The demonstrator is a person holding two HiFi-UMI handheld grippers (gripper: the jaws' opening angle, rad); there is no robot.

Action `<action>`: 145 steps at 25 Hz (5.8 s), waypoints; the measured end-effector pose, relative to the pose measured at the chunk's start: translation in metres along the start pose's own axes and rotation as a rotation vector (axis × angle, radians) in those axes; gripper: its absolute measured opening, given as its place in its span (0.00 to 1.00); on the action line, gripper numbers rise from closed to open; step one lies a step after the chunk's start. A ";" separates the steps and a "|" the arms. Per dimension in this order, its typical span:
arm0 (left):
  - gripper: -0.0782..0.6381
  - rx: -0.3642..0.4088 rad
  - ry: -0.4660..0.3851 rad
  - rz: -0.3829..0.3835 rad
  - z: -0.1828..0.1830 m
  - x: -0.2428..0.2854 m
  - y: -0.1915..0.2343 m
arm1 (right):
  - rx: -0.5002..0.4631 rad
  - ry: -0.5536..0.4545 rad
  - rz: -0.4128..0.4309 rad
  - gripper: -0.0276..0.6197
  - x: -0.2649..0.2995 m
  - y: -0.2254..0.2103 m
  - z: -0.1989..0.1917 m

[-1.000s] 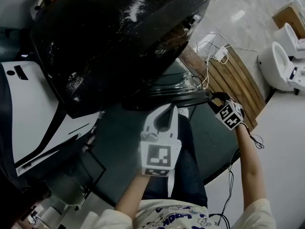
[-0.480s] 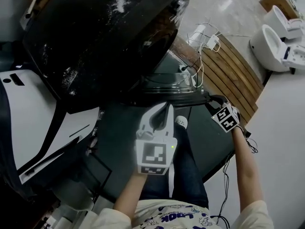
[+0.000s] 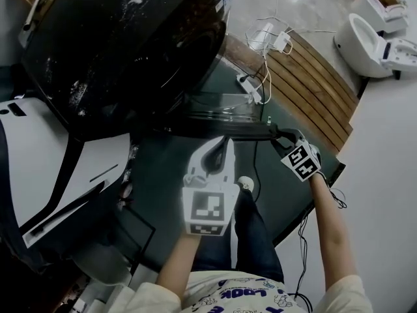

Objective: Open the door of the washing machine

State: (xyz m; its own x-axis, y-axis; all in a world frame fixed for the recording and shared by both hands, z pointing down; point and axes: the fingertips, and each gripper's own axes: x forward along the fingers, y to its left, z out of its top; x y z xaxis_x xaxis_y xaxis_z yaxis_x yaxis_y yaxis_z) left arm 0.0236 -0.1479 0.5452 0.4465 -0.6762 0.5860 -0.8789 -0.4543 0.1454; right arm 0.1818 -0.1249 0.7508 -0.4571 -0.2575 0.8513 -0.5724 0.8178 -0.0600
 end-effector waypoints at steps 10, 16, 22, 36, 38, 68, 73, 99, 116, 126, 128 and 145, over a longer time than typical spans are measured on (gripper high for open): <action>0.11 -0.010 0.000 0.042 -0.040 -0.038 -0.051 | 0.019 -0.031 0.017 0.22 -0.010 0.048 -0.024; 0.11 -0.031 -0.017 0.085 -0.057 -0.067 -0.073 | 0.010 -0.037 0.024 0.20 -0.015 0.078 -0.035; 0.11 -0.053 -0.024 0.141 -0.076 -0.094 -0.086 | -0.004 -0.044 0.022 0.19 -0.018 0.108 -0.043; 0.11 -0.102 -0.009 0.206 -0.123 -0.149 -0.091 | -0.008 -0.080 0.050 0.17 -0.016 0.192 -0.056; 0.11 -0.108 -0.005 0.212 -0.131 -0.157 -0.086 | 0.003 -0.083 0.050 0.17 -0.015 0.204 -0.056; 0.11 -0.123 -0.003 0.207 -0.175 -0.231 -0.036 | 0.185 -0.099 0.054 0.19 0.004 0.335 -0.044; 0.11 -0.127 -0.003 0.213 -0.176 -0.235 -0.035 | 0.196 -0.101 0.049 0.19 0.005 0.339 -0.042; 0.11 -0.117 -0.165 0.310 -0.078 -0.290 -0.027 | 0.265 -0.421 -0.068 0.32 -0.150 0.282 0.070; 0.11 0.021 -0.491 0.416 0.092 -0.382 -0.034 | 0.154 -0.945 -0.381 0.11 -0.407 0.212 0.244; 0.11 0.047 -0.630 0.450 0.149 -0.425 -0.048 | 0.139 -1.133 -0.490 0.08 -0.504 0.212 0.279; 0.11 0.058 -0.651 0.450 0.158 -0.431 -0.054 | 0.138 -1.148 -0.502 0.08 -0.513 0.212 0.280; 0.11 0.064 -0.680 0.447 0.172 -0.438 -0.072 | 0.175 -1.188 -0.532 0.08 -0.539 0.210 0.272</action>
State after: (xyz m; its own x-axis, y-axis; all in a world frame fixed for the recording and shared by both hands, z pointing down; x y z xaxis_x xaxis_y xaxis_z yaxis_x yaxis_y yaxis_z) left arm -0.0798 0.0813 0.1412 0.0782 -0.9963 -0.0367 -0.9960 -0.0765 -0.0454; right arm 0.1228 0.0456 0.1373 -0.4151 -0.8923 -0.1775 -0.9063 0.4225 -0.0045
